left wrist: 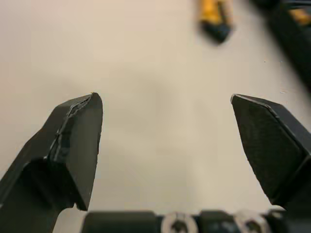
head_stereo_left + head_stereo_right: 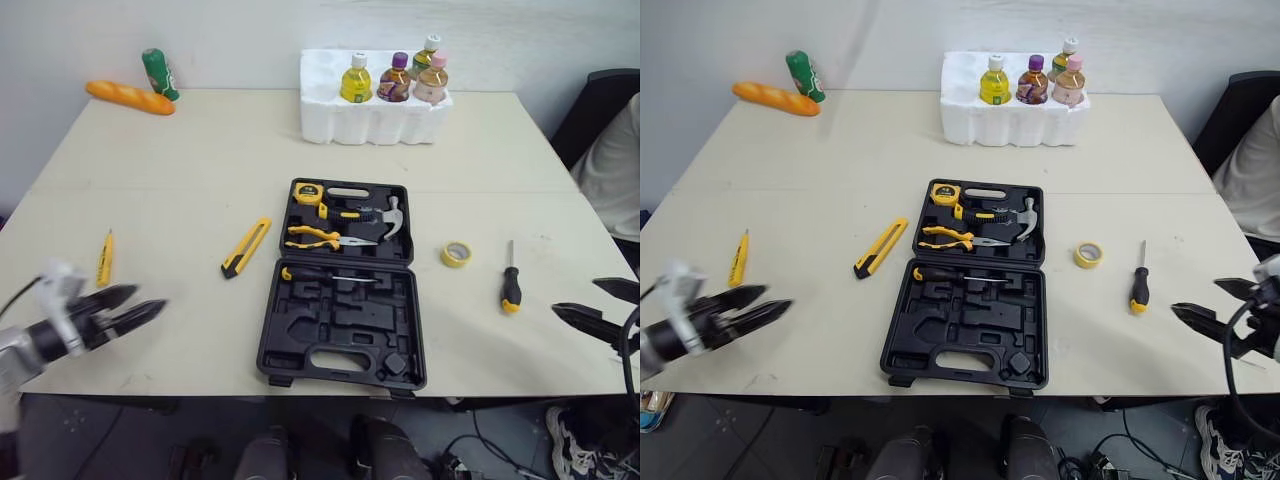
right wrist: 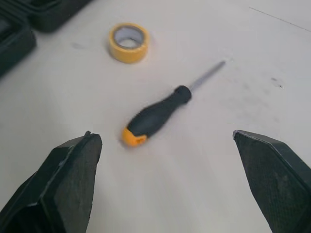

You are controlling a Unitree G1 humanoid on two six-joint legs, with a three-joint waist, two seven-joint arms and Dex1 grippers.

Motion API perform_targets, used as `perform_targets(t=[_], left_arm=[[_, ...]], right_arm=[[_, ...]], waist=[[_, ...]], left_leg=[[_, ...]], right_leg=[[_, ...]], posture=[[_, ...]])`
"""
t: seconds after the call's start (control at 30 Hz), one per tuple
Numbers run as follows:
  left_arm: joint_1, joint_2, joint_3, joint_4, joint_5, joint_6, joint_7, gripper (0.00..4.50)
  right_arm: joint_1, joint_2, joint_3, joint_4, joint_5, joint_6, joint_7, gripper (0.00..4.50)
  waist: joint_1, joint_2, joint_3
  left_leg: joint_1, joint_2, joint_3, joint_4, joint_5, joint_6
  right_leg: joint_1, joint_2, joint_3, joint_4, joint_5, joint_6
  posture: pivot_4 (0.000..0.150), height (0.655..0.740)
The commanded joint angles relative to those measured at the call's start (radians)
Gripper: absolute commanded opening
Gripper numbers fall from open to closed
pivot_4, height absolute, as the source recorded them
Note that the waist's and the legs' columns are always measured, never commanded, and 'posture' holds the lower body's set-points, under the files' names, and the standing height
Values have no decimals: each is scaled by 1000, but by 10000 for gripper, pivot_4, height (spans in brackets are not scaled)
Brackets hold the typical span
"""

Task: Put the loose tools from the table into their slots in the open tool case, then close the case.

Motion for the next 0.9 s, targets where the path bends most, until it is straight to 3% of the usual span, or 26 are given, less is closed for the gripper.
perform_targets(t=[0.03, 0.2, 0.43, 0.73, 0.9], left_arm=[[50, 47, 137, 109, 32, -80, 62, 44702], [90, 106, 187, 288, 60, -192, 91, 44702], [36, 115, 99, 322, 67, -221, 122, 44702], [-25, 12, -77, -153, -29, 22, 240, 44702], [-160, -45, -161, -326, -84, 228, 399, 44702]], right_arm=[[-15, -33, -40, 107, -54, -72, 31, 45000], [-20, -63, -82, 259, -106, -139, 52, 45000], [-39, -55, -79, 298, -125, -176, 62, 45000], [-110, -3, -33, 33, -18, -50, 50, 45000], [-157, 21, -6, -200, 125, 81, 26, 45000]], waist=[[6, 2, 1], [20, 4, 2], [19, 5, 1], [3, 4, 2], [1, 3, 2]], left_leg=[[0, 0, 0, -1, 0, 0], [0, 0, 3, -9, 2, -3], [0, 0, 9, -20, 7, -15], [1, 0, 11, -19, 9, -16], [2, 0, 11, -18, 13, -16]], right_leg=[[-1, 0, 0, 0, -2, -3], [-6, -1, 2, 0, -5, -9], [-14, -1, 3, 4, -4, -7], [-14, -1, 4, 6, -2, -4], [-14, 0, 4, 11, -2, -4]], posture=[[1500, 7367], [1500, 7367], [1500, 7367], [1500, 7367], [1500, 7367]])
